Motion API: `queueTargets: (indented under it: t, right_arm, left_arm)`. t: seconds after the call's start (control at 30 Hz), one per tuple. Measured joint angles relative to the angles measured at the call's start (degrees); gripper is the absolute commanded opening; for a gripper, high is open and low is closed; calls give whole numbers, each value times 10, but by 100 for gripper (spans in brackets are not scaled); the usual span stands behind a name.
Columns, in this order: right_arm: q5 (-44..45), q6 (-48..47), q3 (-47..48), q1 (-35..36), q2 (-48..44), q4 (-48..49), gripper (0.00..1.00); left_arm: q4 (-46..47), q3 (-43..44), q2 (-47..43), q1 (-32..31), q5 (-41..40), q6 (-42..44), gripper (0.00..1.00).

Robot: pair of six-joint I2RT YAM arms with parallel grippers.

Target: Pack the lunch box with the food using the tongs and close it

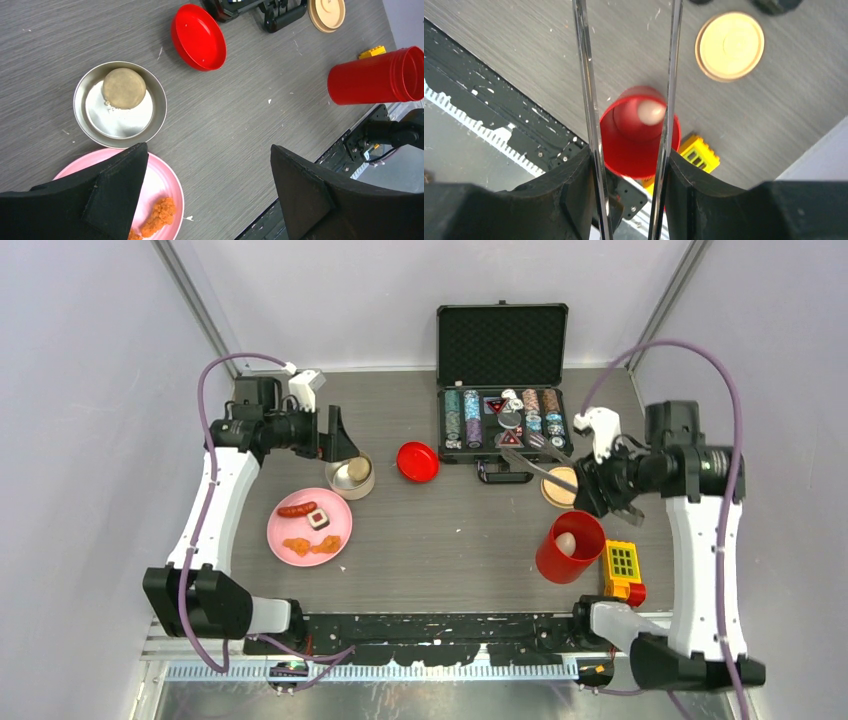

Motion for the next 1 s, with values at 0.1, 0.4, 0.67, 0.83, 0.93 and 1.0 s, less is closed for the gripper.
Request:
queueTargets:
  t: [0.1, 0.4, 0.67, 0.83, 0.93, 1.0]
  right_arm:
    - [2, 16, 23, 54, 50, 32, 50]
    - [99, 90, 55, 331, 168, 140, 45]
    - [160, 182, 119, 504, 336, 241, 41]
    - [167, 262, 154, 561, 410, 273, 41]
    - [182, 312, 166, 588, 435, 295, 41]
    - [195, 346, 169, 605, 442, 312, 41]
  left_arm:
    - [0, 7, 4, 9, -2, -7, 95]
    - [2, 8, 15, 102, -3, -50, 94]
    - [12, 8, 15, 156, -38, -98, 95]
    - [15, 8, 14, 157, -95, -126, 96]
    - [19, 8, 12, 160, -123, -142, 97]
    - [21, 8, 11, 161, -137, -151, 97]
